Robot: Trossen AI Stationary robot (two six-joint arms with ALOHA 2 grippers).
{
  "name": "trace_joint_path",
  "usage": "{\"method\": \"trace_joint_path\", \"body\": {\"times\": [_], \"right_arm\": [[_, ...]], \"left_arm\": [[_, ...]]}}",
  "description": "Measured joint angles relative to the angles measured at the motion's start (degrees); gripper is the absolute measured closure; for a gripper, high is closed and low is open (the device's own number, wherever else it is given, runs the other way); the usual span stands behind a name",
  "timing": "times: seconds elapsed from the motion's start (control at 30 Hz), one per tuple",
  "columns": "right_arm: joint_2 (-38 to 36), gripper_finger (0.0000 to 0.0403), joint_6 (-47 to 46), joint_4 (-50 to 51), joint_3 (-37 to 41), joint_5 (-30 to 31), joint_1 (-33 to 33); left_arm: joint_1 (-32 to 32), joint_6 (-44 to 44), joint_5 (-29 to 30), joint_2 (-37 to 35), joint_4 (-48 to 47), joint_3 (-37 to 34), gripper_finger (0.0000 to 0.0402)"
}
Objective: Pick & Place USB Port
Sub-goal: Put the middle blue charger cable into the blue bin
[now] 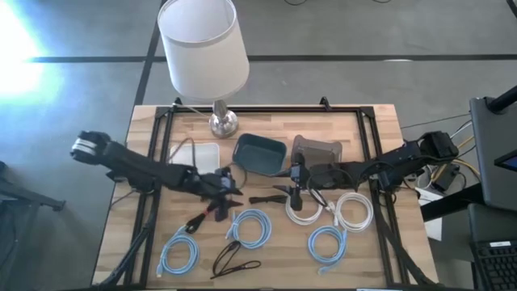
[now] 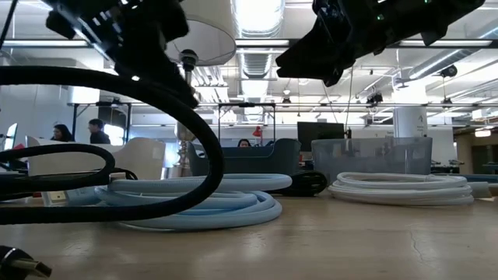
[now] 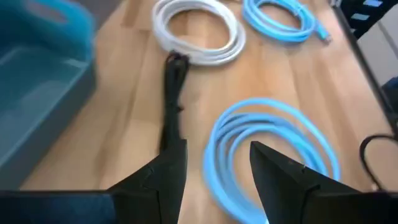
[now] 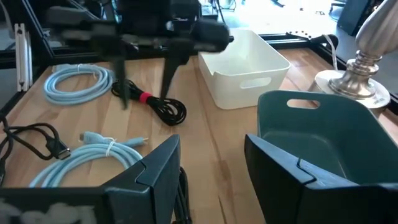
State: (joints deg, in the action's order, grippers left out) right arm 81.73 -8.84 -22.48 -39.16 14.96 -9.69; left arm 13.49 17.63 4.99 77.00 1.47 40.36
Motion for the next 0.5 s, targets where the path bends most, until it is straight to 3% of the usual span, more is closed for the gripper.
{"method": "trace_joint_path", "body": {"times": [0.33,0.5], "right_arm": [[0.00,0.0229,0.26,0.46,0.02,0.02,0.00],[0.00,0.0229,0.48,1.53,0.04,0.02,0.00]], "left_arm": [[2.00,7.40,0.12,16.19,-0.67,4.89,0.0223],[2.01,10.00,0.51,20.43,-0.09,5.63,0.0223]]}}
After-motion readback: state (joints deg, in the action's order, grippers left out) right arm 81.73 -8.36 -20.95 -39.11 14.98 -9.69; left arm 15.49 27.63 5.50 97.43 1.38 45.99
